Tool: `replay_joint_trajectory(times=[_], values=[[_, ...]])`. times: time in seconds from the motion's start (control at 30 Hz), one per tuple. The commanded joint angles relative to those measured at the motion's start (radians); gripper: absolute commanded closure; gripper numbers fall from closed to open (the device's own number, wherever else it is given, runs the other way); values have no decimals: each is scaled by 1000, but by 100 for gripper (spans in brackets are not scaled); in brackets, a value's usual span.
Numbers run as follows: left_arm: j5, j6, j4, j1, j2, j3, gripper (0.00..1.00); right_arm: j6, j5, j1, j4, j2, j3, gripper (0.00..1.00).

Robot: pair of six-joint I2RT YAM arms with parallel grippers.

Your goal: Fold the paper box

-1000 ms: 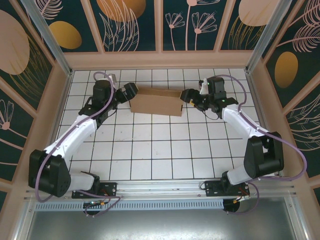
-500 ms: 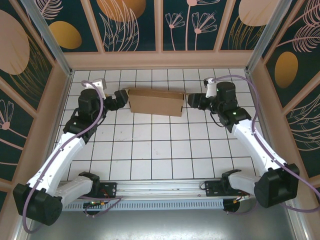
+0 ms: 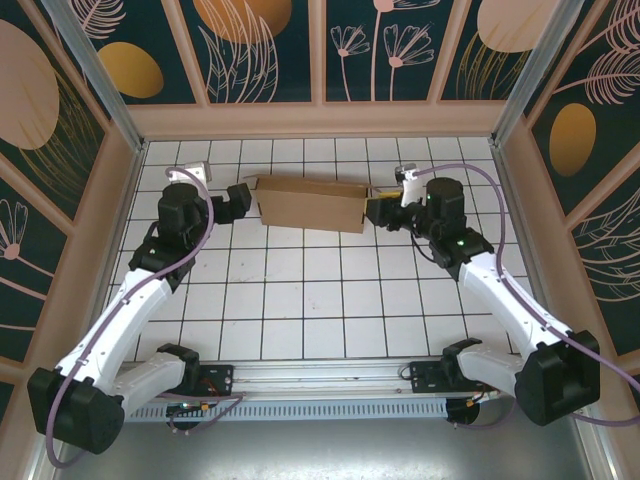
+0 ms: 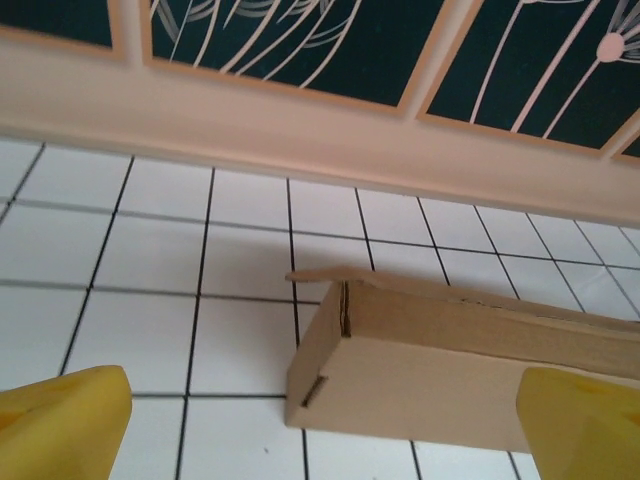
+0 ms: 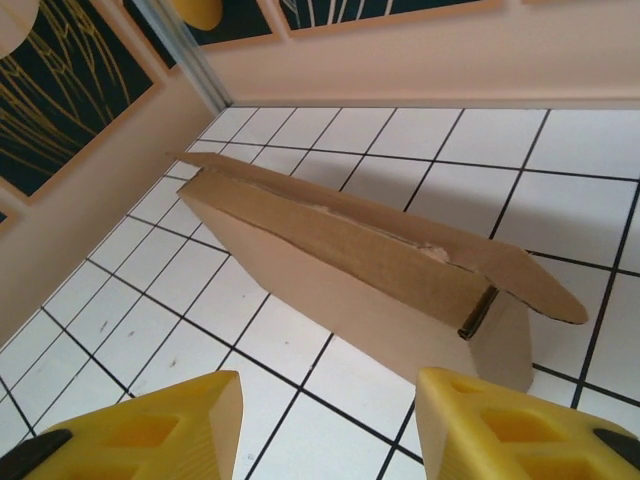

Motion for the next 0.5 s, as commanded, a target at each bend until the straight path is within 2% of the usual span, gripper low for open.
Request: replay_joint_trajectory(times=[0.0, 0.1, 0.17, 0.23, 0.3, 0.4, 0.47], values=[[49, 159, 118, 5, 28, -5, 1, -91, -50, 9, 98, -10, -16, 52], [102, 257, 200, 5, 46, -18, 4, -169, 0, 6, 92, -25, -30, 53], [125, 375, 258, 5, 53, -51, 8, -222, 15, 2, 109, -40, -49, 53], [103, 458, 296, 5, 69, -69, 7, -283, -59, 2, 134, -55, -67, 51], [194, 642, 247, 6, 99, -53, 8, -415, -148, 14, 117, -58, -74, 52], [231, 782, 270, 7, 136, -46, 8, -546, -68, 72, 109, -77, -97, 52], [284, 850, 257, 12, 159, -27, 12, -562, -23, 106, 91, -111, -105, 52]])
